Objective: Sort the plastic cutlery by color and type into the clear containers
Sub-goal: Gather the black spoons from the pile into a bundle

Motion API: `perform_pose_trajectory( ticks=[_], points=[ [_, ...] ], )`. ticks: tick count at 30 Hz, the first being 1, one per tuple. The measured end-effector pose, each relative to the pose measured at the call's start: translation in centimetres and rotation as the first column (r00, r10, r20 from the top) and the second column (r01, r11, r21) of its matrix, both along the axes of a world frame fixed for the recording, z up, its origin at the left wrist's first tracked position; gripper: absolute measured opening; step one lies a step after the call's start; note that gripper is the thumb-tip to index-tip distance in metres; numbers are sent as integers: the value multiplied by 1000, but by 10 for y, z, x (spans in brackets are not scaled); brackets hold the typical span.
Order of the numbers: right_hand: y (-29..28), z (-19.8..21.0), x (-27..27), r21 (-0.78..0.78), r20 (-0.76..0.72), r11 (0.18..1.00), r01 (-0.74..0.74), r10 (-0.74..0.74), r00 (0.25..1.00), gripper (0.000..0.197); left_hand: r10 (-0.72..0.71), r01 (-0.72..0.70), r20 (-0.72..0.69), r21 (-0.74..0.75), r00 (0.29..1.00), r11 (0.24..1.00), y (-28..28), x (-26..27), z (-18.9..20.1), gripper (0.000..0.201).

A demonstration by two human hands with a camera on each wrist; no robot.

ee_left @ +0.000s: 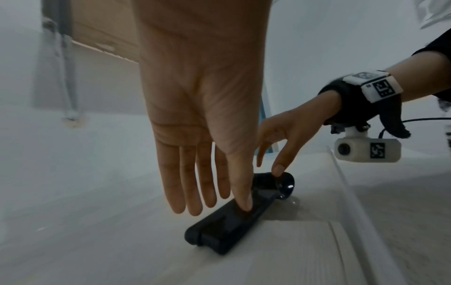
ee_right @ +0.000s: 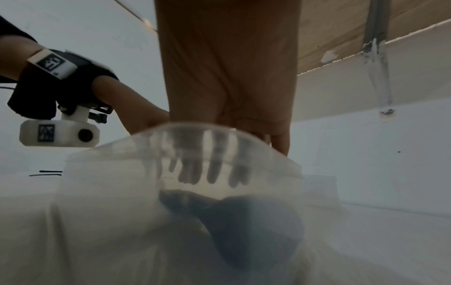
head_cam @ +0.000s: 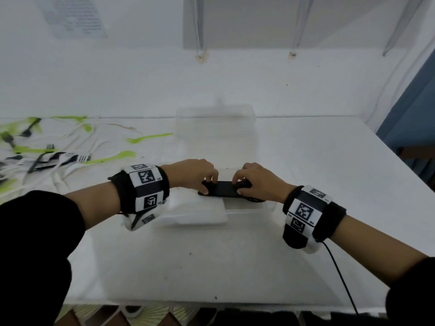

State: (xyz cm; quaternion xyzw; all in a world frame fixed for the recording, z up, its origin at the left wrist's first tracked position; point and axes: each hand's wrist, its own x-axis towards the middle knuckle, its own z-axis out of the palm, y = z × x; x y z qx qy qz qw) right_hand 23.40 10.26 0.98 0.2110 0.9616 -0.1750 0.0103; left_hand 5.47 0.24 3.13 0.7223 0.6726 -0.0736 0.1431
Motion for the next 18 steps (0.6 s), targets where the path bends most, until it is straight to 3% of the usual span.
perform_pose_trajectory(
  ticks=[4,9,18],
  points=[
    [-8,13,-19,-32,-110,999,-44,40,993,25,118,-135,126,142,985,981,-22,-15,10,24],
    [-38,29,-61,-151,-310,985,-85,34,950,22,281,-381,356,254,891,889,-68,-46,17,14],
    [-129,39,-151,-239,-394,941,-241,133,909,24,414,-590,450,381,791,712,-178,-101,19,13]
  ],
)
